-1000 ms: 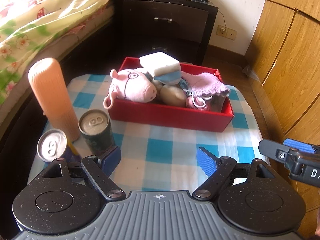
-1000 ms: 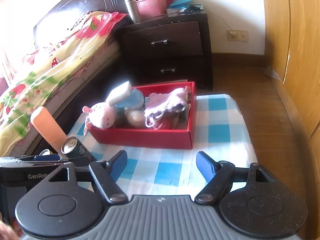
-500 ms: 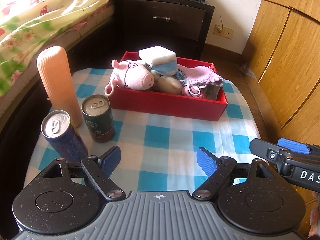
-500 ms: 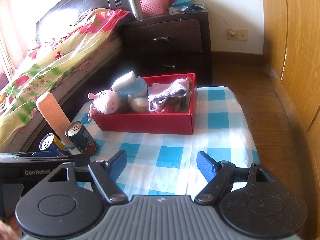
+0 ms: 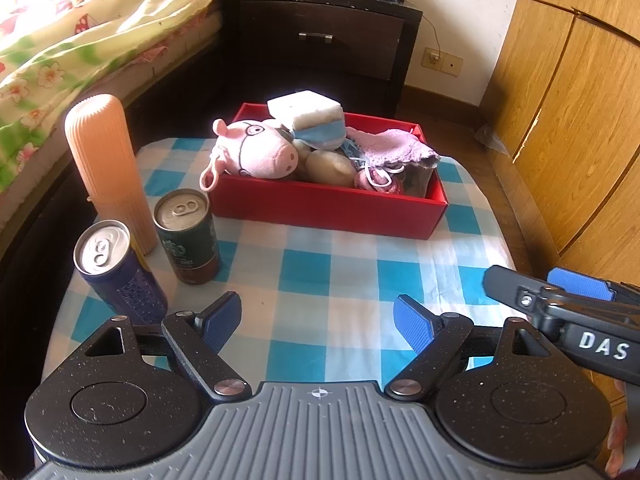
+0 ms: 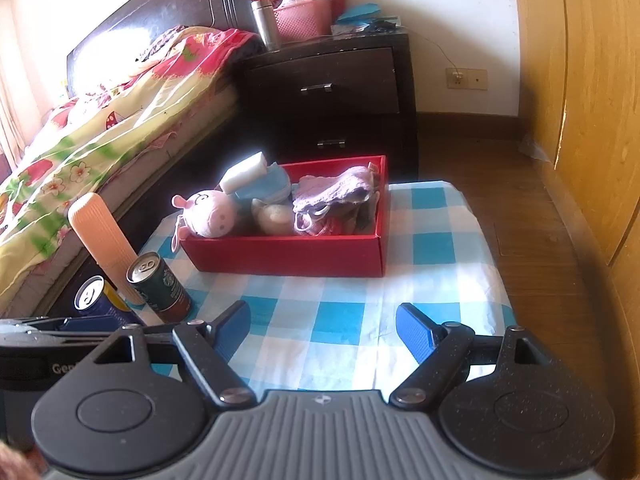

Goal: Organize soft objects

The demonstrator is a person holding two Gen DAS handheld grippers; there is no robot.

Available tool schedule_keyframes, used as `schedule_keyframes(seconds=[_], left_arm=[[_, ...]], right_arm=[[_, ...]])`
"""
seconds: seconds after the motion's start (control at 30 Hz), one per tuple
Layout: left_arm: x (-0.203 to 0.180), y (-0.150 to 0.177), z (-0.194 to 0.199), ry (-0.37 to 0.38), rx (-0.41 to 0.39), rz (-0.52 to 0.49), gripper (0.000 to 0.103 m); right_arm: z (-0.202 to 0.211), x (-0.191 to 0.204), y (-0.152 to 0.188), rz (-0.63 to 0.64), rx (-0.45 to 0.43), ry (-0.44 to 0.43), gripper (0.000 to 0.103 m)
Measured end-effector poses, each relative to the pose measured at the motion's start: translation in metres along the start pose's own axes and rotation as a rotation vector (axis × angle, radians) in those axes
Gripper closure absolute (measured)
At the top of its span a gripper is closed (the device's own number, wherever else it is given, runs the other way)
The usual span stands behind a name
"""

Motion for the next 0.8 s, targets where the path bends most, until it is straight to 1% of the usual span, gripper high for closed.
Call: schedule_keyframes(seconds=[0.23,0.5,0.8], left_arm=[[0.0025,-0.0013,-0.0002,-0.013,-0.006,0.023,0.022],[0.0028,-0.0003,-0.0014,-0.008,0.002,0.039,0.025],[0.0023,0.0001,-0.0023,0.001,0.006,0.044,0.023]], right_arm=[[-0.0013,0.0013,0.0021,-0.007,-0.007,0.010,0.044],[-0.0031,0.0010,0.0021,-0.014,-0.009,0.019,0.044],[-0.0042,-0.0014,0.0023,-0.020,-0.003,0.023,0.042]])
Point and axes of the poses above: each gripper's, at about its wrist camera, not at the fingertips, and z roughly against the way its jaws point, x to its left, y to its underside, the point moved 8 cm from there along -z, roughly the way its jaws point, and after that the axes turned 1 degree about -z, right-handed, at the moved point
